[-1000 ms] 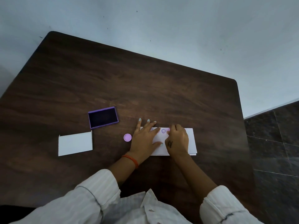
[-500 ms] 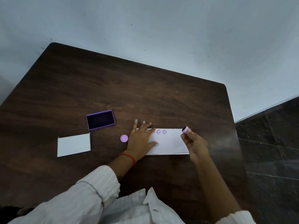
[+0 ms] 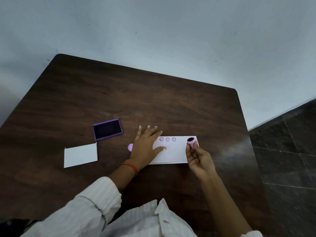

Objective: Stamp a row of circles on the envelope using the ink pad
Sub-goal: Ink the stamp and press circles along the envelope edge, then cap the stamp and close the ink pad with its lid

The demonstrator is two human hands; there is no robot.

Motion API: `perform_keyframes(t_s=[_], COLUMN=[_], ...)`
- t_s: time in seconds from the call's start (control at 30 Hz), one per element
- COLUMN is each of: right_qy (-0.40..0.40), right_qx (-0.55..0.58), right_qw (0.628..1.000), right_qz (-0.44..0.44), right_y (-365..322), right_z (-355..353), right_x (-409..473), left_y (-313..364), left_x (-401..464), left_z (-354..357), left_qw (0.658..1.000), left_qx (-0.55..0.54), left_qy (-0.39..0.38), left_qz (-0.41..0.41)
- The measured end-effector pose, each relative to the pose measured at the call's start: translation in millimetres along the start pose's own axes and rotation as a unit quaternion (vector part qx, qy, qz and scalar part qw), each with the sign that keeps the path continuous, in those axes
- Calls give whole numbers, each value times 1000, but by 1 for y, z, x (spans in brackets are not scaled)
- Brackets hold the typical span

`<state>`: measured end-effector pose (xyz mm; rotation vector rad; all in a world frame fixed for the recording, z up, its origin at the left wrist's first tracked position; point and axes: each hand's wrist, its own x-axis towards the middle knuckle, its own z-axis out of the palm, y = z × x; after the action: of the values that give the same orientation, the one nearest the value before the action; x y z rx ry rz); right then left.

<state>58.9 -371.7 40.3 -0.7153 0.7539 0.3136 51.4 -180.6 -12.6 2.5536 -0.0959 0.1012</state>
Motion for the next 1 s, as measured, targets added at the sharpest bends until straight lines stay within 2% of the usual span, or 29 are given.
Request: perform_keyframes(t_s=[0.13, 0.23, 0.47, 0.83, 1.0], right_qy=[-35, -51, -78, -85, -102], right_qx=[2, 2, -15, -48, -76], right_qw=[999, 998, 992, 990, 986], right_qz=[23, 44, 94, 104, 104], right_y=[10, 22, 53, 71, 74], right_z=[7, 14, 28, 32, 32], right_x=[-7, -10, -14, -17, -20], left_y=[-9, -23, -44, -47, -40], left_x=[-17, -34, -58, -54, -54], left_z=[-18, -28, -31, -30, -42], left_qw=[996, 992, 974, 976, 974], left_qx=[-64, -57, -82, -70, -119], left_qy=[39, 52, 43, 49, 35], left_qz=[-55, -95, -207, -201, -191])
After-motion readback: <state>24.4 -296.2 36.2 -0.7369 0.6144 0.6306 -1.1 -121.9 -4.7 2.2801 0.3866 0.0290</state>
